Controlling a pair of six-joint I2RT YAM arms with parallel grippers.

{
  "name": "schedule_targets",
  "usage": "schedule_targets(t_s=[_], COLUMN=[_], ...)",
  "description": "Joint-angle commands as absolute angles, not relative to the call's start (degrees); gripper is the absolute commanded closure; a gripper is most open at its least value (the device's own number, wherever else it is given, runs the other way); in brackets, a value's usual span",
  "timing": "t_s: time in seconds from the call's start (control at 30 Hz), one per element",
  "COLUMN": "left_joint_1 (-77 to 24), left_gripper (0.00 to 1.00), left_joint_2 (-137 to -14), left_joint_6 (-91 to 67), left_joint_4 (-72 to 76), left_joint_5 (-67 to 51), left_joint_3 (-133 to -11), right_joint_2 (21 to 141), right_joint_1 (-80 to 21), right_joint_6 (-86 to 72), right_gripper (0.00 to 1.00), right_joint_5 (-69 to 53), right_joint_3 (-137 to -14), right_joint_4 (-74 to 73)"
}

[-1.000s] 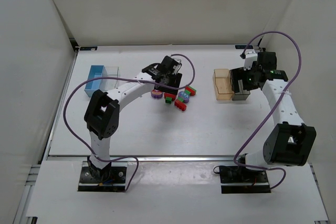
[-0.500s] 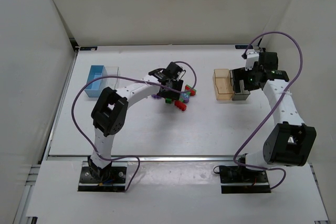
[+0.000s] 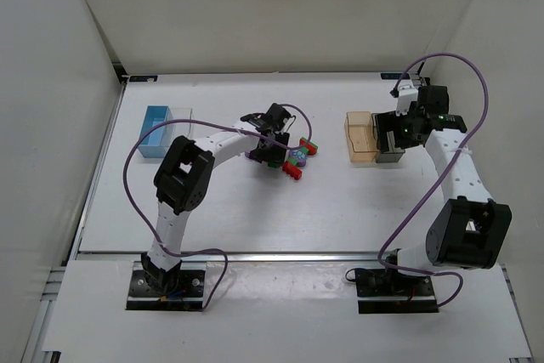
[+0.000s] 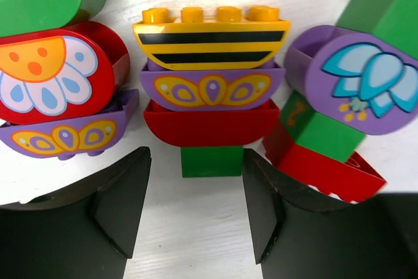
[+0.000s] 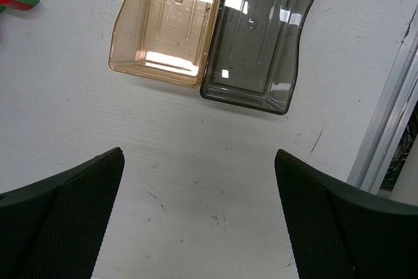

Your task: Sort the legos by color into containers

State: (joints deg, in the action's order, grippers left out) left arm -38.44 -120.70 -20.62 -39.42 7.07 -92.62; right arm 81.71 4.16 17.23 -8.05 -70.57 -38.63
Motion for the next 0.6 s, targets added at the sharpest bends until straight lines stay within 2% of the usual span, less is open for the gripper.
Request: schedule_targets(t_s=[0.0,0.57], left_joint_1=[-38.1,-37.8], left_gripper=[0.32,0.37], left_joint_2=[-120.3,-123.0], left_joint_6=[-20.7,-19.3], left_joint_4=[-39.2,-38.0], left_joint_5=[7.6,5.2], left_joint_3=[-94.2,-97.5], right_joint_2=[82.3,83.5], right_joint_1=[4.5,4.5], right_joint_6=[18.0,18.1], right_gripper=[0.01,0.01], right_joint_5=[-8.3,-8.9], right_joint_3=[-70.8,-71.3], right_joint_4=[-38.0,-37.9])
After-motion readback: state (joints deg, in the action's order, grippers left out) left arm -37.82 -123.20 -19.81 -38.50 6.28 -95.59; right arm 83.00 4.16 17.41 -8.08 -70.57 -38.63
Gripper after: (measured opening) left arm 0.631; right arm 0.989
